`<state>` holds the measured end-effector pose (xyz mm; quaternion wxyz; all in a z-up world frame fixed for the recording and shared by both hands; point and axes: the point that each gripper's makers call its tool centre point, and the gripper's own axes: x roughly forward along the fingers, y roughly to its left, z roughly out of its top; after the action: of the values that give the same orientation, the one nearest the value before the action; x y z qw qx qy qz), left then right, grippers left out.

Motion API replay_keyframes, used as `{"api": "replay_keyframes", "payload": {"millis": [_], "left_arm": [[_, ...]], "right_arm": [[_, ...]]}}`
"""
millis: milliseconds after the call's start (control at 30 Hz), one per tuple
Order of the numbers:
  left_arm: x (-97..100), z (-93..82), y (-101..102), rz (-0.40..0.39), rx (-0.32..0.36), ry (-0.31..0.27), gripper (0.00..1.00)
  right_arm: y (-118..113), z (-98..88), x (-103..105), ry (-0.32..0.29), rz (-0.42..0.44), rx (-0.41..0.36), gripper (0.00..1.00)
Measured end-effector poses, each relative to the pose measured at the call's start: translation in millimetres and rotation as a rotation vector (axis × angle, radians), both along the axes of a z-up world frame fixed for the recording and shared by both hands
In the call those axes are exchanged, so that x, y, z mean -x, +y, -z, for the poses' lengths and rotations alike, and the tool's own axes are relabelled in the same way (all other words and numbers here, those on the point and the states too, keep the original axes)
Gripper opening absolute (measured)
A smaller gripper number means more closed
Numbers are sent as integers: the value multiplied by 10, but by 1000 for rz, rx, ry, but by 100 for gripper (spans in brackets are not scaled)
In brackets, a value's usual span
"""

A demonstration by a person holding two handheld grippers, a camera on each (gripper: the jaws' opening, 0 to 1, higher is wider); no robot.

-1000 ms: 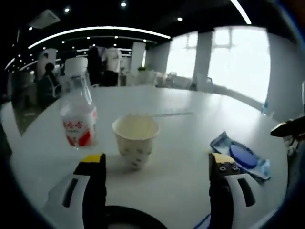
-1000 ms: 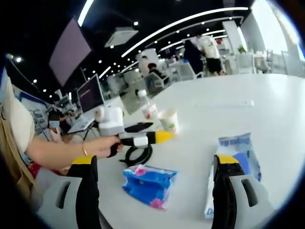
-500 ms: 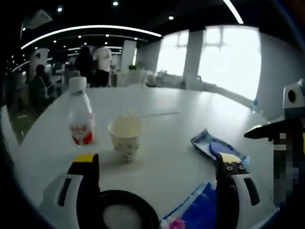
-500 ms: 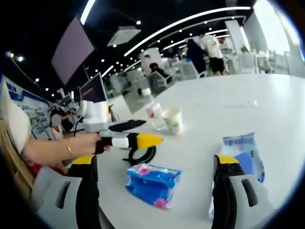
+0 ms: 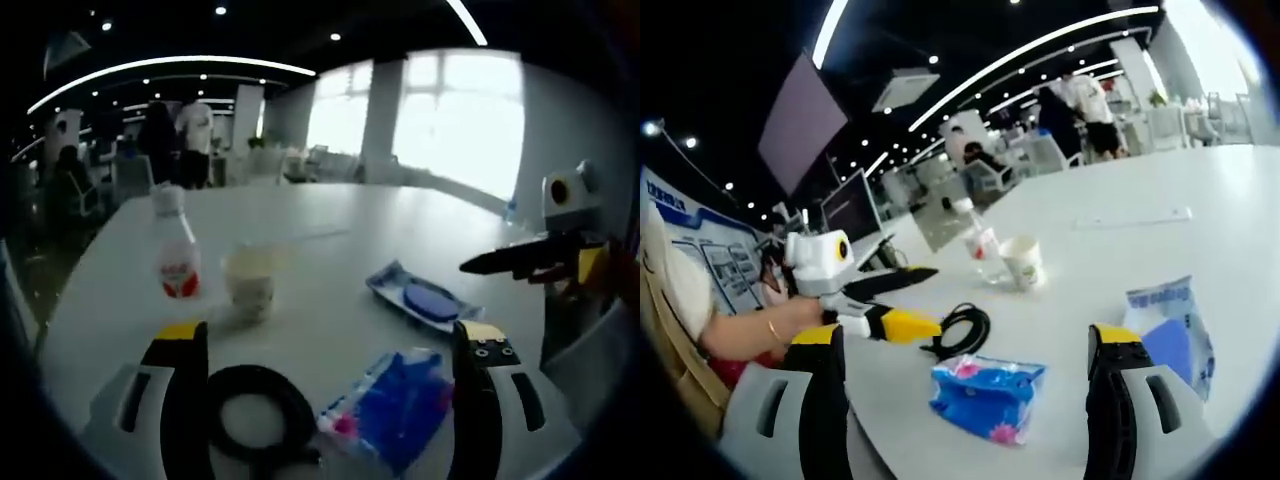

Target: Arrange the tabletop items into an orderly group along one side of the table until the central work area is clear of visible clutter.

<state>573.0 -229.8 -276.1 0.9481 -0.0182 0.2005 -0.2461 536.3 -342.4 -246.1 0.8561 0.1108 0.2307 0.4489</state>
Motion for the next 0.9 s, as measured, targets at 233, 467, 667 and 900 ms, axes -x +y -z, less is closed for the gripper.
{"api": "replay_keyframes", "payload": {"millis": [233,467,667,900], "left_arm": [[190,-72,-61,32,-57,-32,99],[309,-68,-86,35,-65,-22,99],[424,-85,-119,34,-41,-3,99],[483,-77,-110,30,-31,0,99]], "right_arm": [[35,-94,30,1,-11,-34,99],[-24,-172,-9,-7,18,-42,99],[-185,-113,-23,-24,55,18,99],[-327,-24,-3,-8,94,51,99]]}}
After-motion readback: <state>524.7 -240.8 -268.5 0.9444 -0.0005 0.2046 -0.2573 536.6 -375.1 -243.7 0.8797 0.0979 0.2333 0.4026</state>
